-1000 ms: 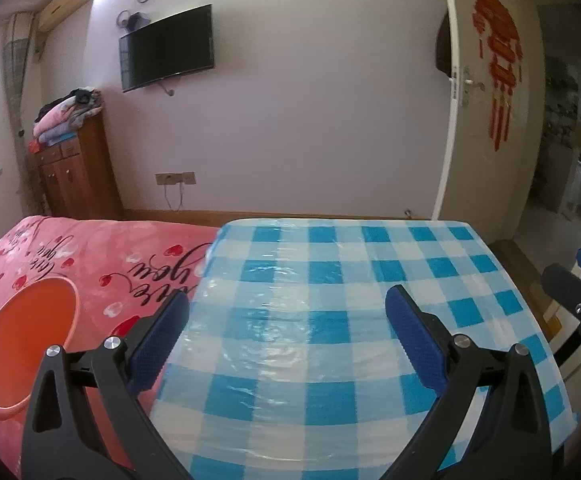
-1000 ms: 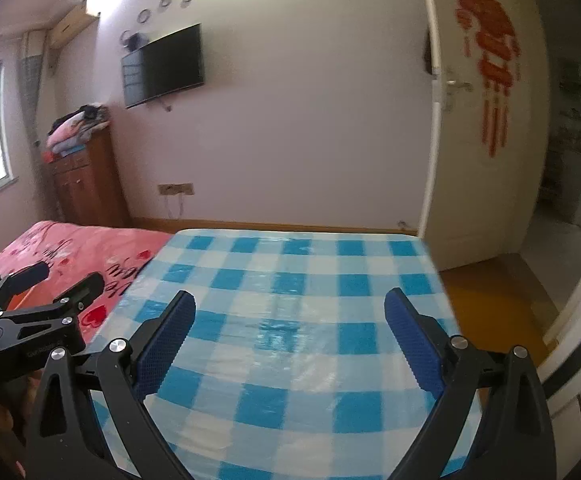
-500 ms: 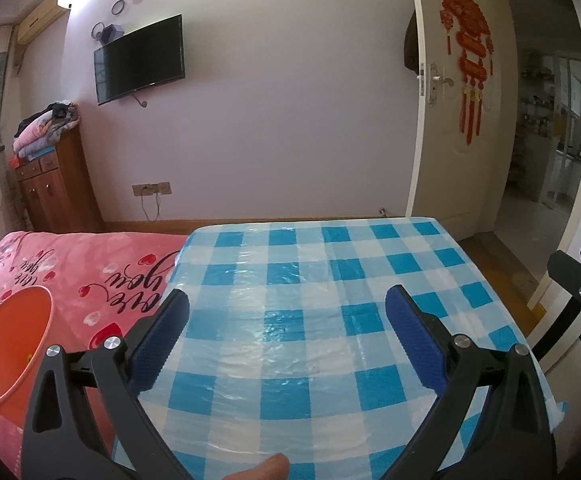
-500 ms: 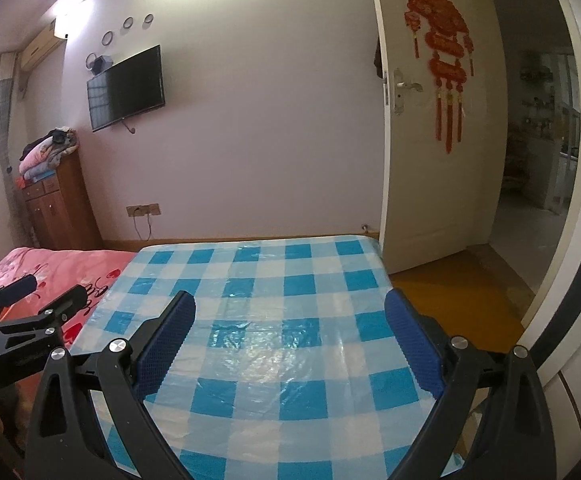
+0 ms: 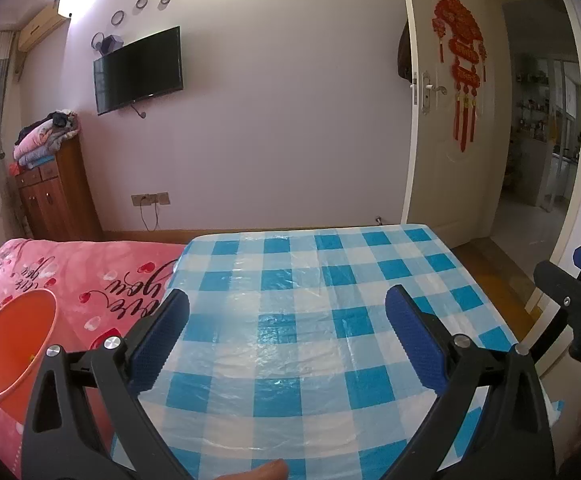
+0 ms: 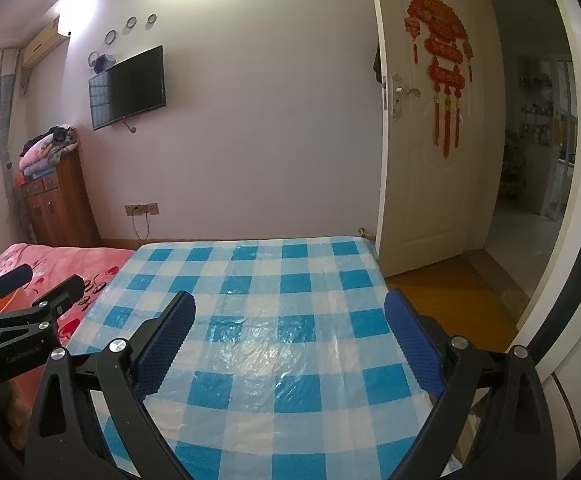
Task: Collect trash
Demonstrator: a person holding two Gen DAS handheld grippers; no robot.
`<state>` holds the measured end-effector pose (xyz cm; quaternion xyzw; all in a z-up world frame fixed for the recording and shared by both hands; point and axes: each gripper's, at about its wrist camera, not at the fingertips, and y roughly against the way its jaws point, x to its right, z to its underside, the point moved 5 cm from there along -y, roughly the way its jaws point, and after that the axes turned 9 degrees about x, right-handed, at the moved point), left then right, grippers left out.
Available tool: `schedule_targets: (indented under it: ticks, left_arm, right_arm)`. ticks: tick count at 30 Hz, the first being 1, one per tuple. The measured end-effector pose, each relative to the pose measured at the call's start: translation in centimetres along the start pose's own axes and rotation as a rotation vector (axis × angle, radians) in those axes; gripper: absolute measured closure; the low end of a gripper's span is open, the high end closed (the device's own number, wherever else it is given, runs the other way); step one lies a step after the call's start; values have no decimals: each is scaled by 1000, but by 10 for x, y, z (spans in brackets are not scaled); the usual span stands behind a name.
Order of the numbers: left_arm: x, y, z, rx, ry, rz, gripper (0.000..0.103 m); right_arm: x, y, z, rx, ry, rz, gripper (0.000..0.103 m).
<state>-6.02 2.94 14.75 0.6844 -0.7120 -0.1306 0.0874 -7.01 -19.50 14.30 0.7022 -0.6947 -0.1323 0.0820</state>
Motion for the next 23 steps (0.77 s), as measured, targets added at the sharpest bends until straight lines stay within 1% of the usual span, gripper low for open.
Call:
schedule_targets:
  ticks: [5,11,14,16,20,23]
  left_arm:
    - [1,0,1,-2,1,2,4]
    - [4,-10,9,-35,12,20,4]
    - [8,-26,22,-89,22,29,4]
    - [11,-40,35,-139,23,20,4]
    - [16,-76,72,-259,54,-5,4]
    - [23,-101,99,-339,56,-16,4]
  right_arm:
    - [0,2,2,-11,6,-5,9]
    - [4,-11,13,-49,-10,-15,8]
    - [7,-27,26,-90,-15,-15,7]
    - [10,-44,39,-145,-14,-9,7]
    - [13,-74,68,-226,-20,-7,7]
    - [14,-103,94,-301,-7,-2,7]
